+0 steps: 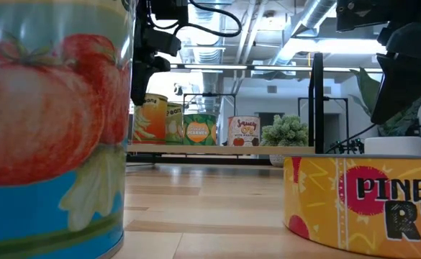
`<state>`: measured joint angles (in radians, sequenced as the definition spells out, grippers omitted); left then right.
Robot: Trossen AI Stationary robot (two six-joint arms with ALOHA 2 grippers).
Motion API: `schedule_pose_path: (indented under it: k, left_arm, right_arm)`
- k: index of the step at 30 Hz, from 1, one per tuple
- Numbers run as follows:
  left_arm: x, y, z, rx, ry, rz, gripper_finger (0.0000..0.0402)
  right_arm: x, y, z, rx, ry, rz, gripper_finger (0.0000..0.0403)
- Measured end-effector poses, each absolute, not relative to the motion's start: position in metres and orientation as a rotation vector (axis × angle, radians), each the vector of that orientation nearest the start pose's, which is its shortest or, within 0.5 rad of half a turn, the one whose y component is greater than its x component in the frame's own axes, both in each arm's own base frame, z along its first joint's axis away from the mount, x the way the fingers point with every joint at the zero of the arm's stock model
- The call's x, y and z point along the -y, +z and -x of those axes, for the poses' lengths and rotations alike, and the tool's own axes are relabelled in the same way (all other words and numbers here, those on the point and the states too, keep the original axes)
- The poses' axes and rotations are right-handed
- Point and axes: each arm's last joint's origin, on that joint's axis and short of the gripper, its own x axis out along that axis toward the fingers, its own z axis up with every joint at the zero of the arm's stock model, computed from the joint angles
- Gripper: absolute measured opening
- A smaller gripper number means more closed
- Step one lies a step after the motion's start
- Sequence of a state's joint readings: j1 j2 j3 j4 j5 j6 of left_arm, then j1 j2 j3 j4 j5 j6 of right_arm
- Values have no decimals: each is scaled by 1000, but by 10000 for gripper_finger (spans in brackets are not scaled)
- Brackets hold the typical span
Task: Pick and place cans onto a shelf
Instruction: Put thhe canned beans on the shelf, then put the canned tomatoes on the shelf
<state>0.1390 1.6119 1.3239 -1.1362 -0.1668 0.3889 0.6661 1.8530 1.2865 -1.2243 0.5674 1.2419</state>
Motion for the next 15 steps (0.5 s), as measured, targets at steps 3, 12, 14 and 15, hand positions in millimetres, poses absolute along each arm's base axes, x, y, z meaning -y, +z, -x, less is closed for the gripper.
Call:
schedule_pose_path:
  k: [3, 12, 14, 15]
  left_arm:
    - [-46, 260, -293, -1464, -27, -339, 18]
    - [-37, 270, -292, -1457, -123, -227, 17]
    - [-29, 280, -300, -1361, -215, -227, 17]
    - [-27, 284, -305, -1298, -256, -250, 17]
  right_arm:
    - [-181, 186, -255, -1161, -747, 6, 61]
    - [-181, 186, -255, -1162, -747, 7, 61]
    - [-181, 186, -255, -1163, -747, 7, 61]
    - [-181, 186, -255, -1163, -747, 7, 61]
